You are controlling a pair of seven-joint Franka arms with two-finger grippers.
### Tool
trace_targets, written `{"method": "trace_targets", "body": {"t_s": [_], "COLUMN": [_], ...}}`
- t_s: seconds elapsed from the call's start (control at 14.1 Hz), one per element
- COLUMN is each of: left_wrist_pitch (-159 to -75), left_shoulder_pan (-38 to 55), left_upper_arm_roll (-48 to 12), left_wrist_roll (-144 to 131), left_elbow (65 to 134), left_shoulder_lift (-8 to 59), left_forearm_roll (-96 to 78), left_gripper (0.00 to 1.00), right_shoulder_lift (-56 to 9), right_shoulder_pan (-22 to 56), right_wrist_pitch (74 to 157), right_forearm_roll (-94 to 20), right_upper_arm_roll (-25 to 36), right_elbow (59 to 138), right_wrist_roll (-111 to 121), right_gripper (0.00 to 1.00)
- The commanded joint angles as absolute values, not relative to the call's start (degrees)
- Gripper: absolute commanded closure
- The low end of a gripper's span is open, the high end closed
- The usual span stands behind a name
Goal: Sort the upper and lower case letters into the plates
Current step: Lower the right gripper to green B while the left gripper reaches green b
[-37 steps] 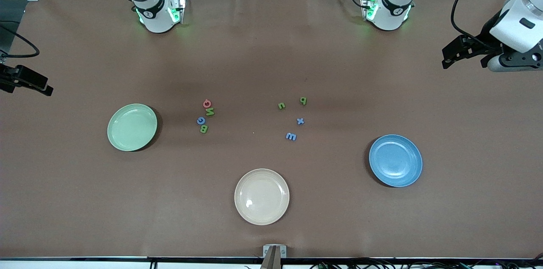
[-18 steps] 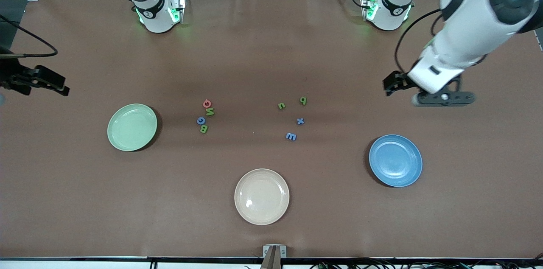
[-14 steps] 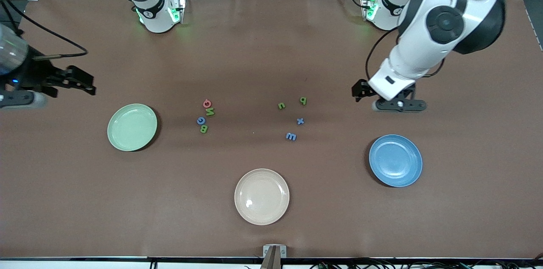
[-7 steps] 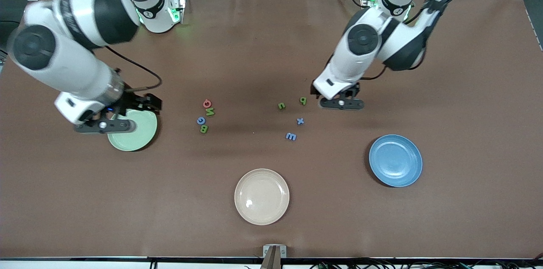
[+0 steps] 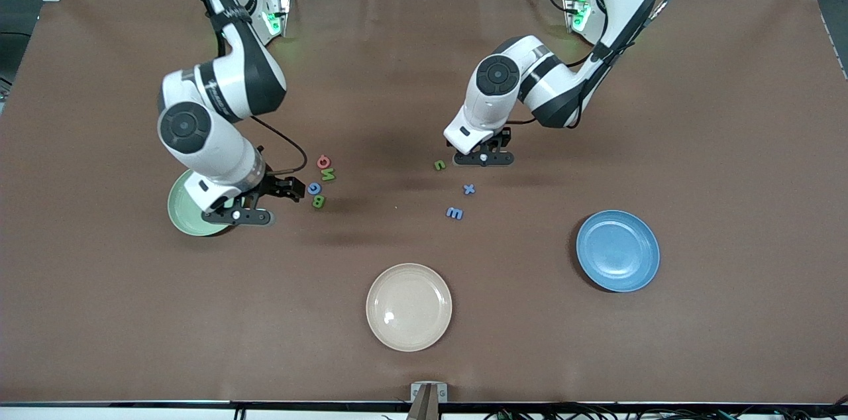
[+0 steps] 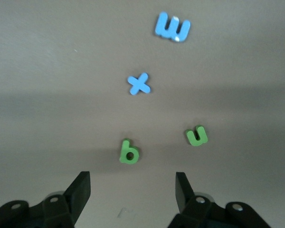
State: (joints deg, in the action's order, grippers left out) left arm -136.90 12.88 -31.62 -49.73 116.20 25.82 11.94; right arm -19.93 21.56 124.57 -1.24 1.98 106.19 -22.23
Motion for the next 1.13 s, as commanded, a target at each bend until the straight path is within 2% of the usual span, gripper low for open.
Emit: {"method": "trace_targets", "body": {"t_s": [0.0,0.21,0.57,0.78,1.06], "left_wrist_pitch": [-143.7,-143.8,-144.1,-144.1,-144.0], "left_shoulder_pan": [12.9,13.0,13.1,13.1,13.2], "left_upper_arm_roll": [-31.6,-31.6,-31.3,-31.3,-31.1], "left_wrist_roll": [-50.6,-50.7,-50.7,-50.7,-50.7], "left_elbow": [121.5,121.1,120.2,119.4,117.2], "left_shoulder_lift": [26.1,29.0,31.4,32.4,34.4], "left_forearm_roll": [16.4,20.6,22.3,23.7,23.7], "left_gripper": [0.25,0.29,0.38,0.44,0.50], "right_shoulder_lift": [-23.8,-29.3,-33.0,-33.0,-32.8], "right_shoulder_pan": [22.4,23.6,25.8,25.9,25.8], "right_wrist_pitch": [129.4,136.0,137.0,137.0,136.8], "right_forearm_roll": [-2.8,-4.2,-6.6,-6.6,-6.7], "right_upper_arm_roll": [2.5,2.5,2.4,2.1,1.9], "right_elbow": [106.6,106.6,108.4,109.7,110.4], "right_wrist_roll": [-23.3,-23.3,-23.4,-23.4,-23.3], "right_gripper": [0.00,0.00,0.01,0.09,0.30]}}
